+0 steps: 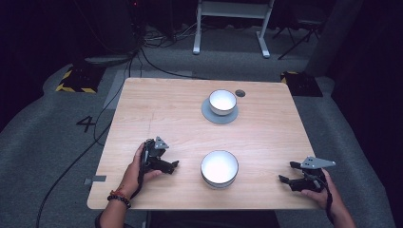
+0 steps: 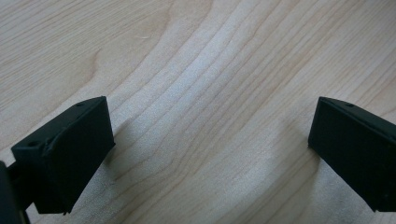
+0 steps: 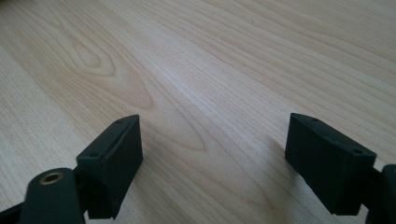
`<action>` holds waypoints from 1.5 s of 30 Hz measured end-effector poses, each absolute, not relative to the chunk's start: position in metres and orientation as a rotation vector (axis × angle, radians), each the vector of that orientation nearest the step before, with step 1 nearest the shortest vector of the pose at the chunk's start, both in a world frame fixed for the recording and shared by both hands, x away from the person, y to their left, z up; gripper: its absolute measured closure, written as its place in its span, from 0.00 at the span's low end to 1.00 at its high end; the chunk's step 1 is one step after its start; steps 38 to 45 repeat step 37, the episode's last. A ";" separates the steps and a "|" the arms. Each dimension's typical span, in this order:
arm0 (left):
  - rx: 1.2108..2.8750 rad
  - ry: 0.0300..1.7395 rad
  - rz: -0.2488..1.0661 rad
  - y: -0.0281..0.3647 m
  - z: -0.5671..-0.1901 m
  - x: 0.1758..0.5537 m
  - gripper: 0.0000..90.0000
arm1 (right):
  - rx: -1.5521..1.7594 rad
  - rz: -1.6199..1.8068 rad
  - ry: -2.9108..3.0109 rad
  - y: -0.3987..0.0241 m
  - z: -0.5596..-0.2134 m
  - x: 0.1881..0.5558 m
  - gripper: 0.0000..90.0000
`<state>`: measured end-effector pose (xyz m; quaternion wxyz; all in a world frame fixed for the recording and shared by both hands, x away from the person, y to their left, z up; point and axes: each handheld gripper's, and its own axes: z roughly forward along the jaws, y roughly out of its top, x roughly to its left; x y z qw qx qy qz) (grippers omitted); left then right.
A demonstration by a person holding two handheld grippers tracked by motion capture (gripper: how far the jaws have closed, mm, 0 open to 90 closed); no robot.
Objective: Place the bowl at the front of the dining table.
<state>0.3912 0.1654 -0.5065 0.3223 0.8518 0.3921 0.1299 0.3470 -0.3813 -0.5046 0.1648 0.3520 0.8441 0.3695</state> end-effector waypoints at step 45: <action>2.253 1.008 0.348 0.166 -0.506 0.394 0.00 | 1.025 1.052 2.393 -0.379 -0.505 0.348 0.21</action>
